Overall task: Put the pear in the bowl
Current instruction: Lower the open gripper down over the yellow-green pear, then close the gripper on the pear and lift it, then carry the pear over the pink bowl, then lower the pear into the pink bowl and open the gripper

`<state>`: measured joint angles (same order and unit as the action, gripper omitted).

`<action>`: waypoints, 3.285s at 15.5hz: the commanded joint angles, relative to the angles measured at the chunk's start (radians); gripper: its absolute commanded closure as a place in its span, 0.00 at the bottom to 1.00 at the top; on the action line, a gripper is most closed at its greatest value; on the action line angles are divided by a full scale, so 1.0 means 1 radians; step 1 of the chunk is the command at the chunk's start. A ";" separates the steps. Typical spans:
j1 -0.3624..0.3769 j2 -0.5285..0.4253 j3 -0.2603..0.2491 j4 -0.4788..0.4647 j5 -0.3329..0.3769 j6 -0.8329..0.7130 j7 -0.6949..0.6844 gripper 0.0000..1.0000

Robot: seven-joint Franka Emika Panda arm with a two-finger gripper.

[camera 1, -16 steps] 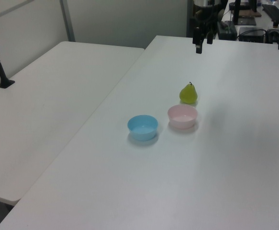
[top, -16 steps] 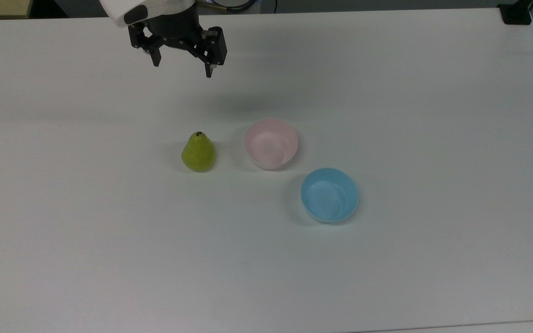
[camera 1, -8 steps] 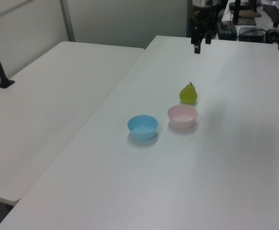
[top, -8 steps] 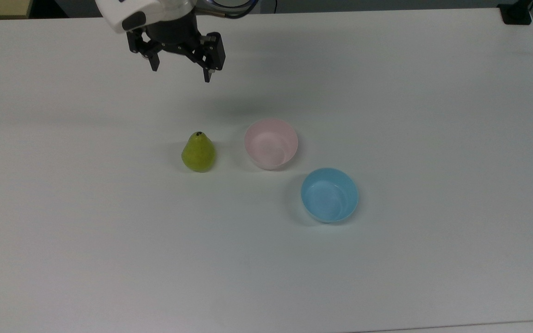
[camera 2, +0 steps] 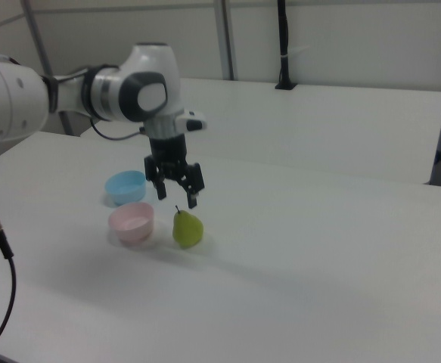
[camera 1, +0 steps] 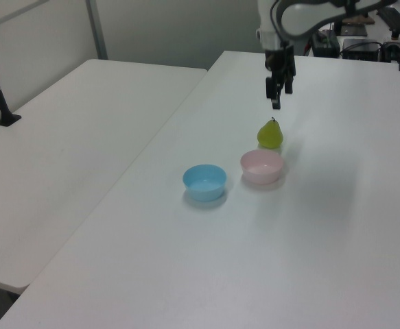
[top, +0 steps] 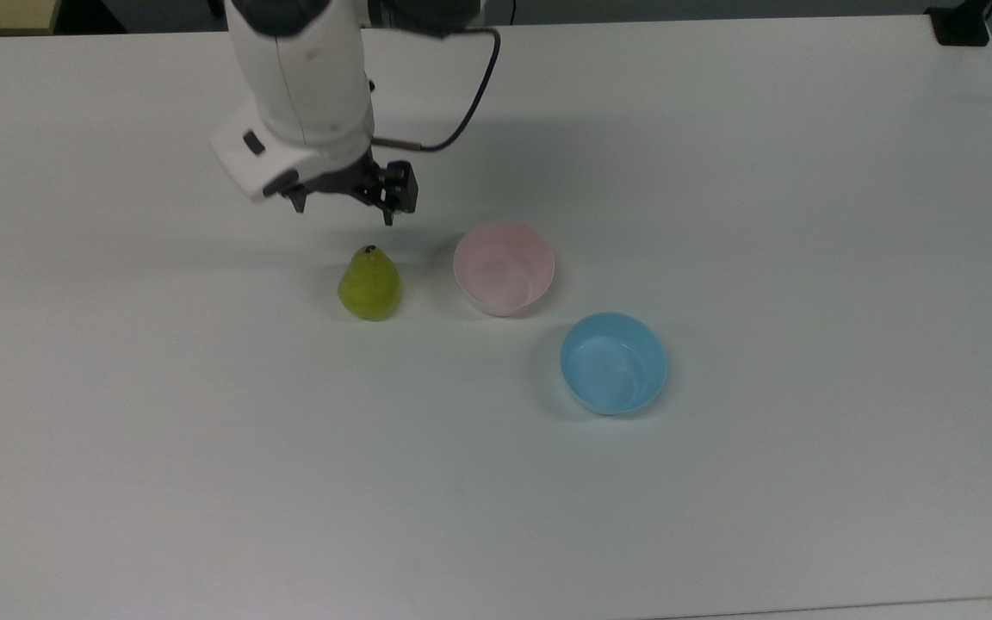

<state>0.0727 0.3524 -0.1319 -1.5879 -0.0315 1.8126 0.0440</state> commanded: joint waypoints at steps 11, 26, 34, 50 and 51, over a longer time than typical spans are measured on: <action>0.079 0.178 -0.034 0.002 -0.068 0.149 -0.016 0.09; 0.175 0.046 -0.100 0.083 0.038 0.008 -0.013 0.85; 0.381 0.117 -0.127 0.071 0.053 0.004 0.063 0.72; 0.257 -0.068 -0.112 0.052 0.042 -0.032 0.019 0.00; 0.228 -0.091 -0.112 0.052 0.044 -0.053 0.004 0.00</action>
<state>0.3783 0.3636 -0.2498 -1.5017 0.0066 1.8142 0.0973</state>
